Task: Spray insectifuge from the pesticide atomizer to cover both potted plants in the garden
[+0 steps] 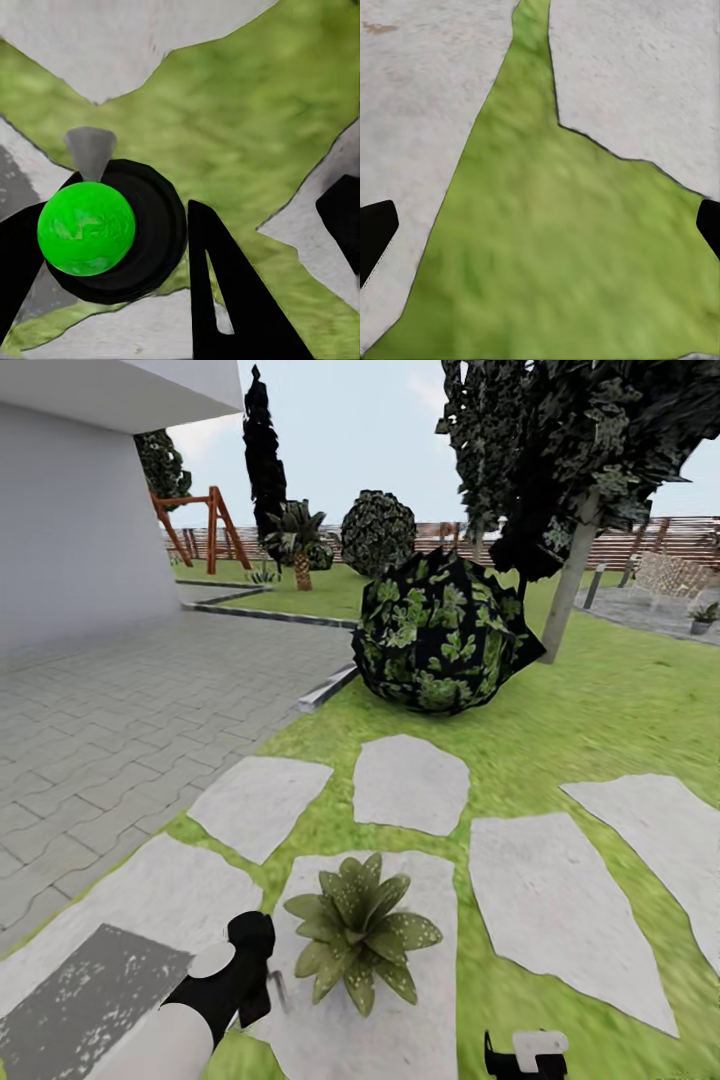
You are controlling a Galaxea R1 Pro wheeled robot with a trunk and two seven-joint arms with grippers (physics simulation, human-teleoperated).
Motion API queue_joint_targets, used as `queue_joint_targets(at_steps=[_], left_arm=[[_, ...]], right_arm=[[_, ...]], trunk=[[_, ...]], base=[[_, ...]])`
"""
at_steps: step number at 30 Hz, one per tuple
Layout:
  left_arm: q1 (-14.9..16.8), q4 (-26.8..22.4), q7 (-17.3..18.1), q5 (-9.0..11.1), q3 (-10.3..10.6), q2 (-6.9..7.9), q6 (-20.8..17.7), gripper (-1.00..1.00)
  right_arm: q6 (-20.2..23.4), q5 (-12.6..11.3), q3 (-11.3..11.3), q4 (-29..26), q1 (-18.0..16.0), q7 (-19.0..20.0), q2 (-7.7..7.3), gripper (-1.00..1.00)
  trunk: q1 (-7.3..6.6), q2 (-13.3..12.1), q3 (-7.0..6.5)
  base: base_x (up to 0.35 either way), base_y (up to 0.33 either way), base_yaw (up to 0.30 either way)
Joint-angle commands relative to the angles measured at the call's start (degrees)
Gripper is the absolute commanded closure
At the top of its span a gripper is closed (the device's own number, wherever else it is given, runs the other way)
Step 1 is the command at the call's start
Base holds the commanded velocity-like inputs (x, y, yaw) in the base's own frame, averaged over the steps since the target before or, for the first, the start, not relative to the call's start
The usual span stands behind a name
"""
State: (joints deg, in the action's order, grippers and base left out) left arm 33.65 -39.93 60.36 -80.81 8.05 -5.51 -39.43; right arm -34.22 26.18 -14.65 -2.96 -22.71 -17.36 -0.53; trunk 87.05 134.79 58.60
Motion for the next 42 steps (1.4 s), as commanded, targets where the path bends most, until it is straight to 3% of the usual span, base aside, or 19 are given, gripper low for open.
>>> queue_joint_targets(at_steps=[1,5,12,18,28,35,37,39,42], left_arm=[[0.01,-0.18,0.47,-0.32,0.12,-0.26,-0.33,1.00],[0.42,-0.89,0.60,-0.57,0.30,-1.30,-0.42,1.00],[1.93,-1.18,1.08,-1.02,0.39,-1.53,-0.46,1.00],[2.16,-1.17,5.74,-1.18,0.54,-0.64,0.84,1.00],[2.25,-1.32,5.67,-1.11,0.39,-1.54,1.36,1.00],[3.98,-2.67,6.60,-1.07,0.47,-1.85,1.12,1.00],[5.66,-2.64,8.11,-1.10,0.53,-2.05,1.14,1.00],[7.78,-2.55,13.64,-1.48,0.64,-2.15,1.18,1.00],[8.05,-2.31,16.68,-3.37,3.75,-1.98,1.13,1.00]], right_arm=[[-0.15,0.62,-0.29,0.09,-0.06,-0.34,0.00,-1.00],[-0.15,0.62,-0.29,0.07,-0.06,-0.37,0.06,-1.00],[-0.15,0.62,-0.34,0.06,-0.06,-0.38,-0.16,-1.00],[-0.15,0.62,-0.35,0.06,-0.06,-0.40,-0.26,-1.00],[-0.15,0.62,-0.36,0.06,-0.06,-0.40,-0.26,-1.00],[-0.15,0.62,-0.37,0.06,-0.06,-0.40,-0.26,-1.00],[-0.15,0.62,-0.38,0.06,-0.06,-0.40,-0.26,-1.00],[-0.15,0.62,-0.38,0.06,-0.06,-0.40,-0.26,-1.00],[-0.15,0.62,-0.35,0.06,-0.06,-0.40,-0.20,-1.00]], trunk=[[0.01,0.02,0.05],[0.01,0.02,0.05],[0.01,0.02,0.05],[0.01,0.02,0.05],[0.01,0.02,0.05],[0.01,0.02,0.05],[0.01,0.02,0.05],[0.01,0.02,0.05],[0.01,0.02,0.05]], base=[[0.235,0.196,-0.264],[0.207,0.161,-0.229],[0.021,0.016,-0.022],[0.000,0.000,0.000],[-0.091,0.012,0.000],[-0.010,0.186,0.000],[0.004,0.021,0.000],[0.001,0.005,0.000],[0.000,0.001,0.000]])
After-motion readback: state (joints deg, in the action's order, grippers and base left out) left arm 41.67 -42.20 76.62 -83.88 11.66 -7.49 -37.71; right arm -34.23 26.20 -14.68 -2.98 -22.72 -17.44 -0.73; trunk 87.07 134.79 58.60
